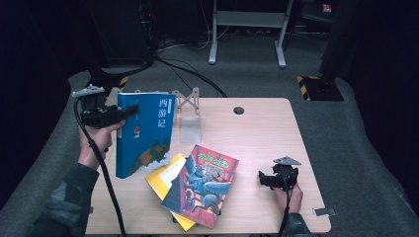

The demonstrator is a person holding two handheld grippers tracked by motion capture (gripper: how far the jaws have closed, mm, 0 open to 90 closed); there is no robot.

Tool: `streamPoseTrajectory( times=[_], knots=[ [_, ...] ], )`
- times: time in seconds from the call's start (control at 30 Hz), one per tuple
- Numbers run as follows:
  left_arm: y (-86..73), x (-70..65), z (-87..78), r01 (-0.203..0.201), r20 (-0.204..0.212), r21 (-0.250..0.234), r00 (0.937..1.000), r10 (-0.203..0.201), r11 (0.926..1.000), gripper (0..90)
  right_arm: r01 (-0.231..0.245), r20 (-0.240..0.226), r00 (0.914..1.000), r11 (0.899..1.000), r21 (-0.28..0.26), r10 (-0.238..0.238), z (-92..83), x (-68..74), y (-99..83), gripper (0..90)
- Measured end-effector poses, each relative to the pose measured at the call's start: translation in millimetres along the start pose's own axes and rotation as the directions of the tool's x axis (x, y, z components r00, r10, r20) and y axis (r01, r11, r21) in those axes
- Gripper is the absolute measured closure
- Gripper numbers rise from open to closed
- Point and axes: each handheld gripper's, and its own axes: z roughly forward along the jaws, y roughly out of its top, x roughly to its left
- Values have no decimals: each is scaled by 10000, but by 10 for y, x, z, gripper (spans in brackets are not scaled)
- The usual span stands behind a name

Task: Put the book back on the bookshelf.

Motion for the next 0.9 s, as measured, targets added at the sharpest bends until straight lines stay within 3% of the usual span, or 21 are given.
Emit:
streamPoseTrajectory(
  times=[0.33,0.53,0.7,0.9],
  knots=[
    [52,156,-70,-91,-980,-516,9952,40,9986,617,-4,4,10000,10000,-3,4,0,1,0,50],
    [65,224,-40,-171,-1656,-788,9862,38,9967,618,1,5,10000,10000,-3,-1,0,0,0,50],
    [81,261,-24,-292,-2220,-1013,9750,60,9944,618,6,0,10000,10000,-6,-6,1,0,0,52],
    [92,327,-91,-202,-2465,-1203,9691,-101,9925,618,2,-2,10000,10000,-7,-2,0,1,0,53]
  ],
)
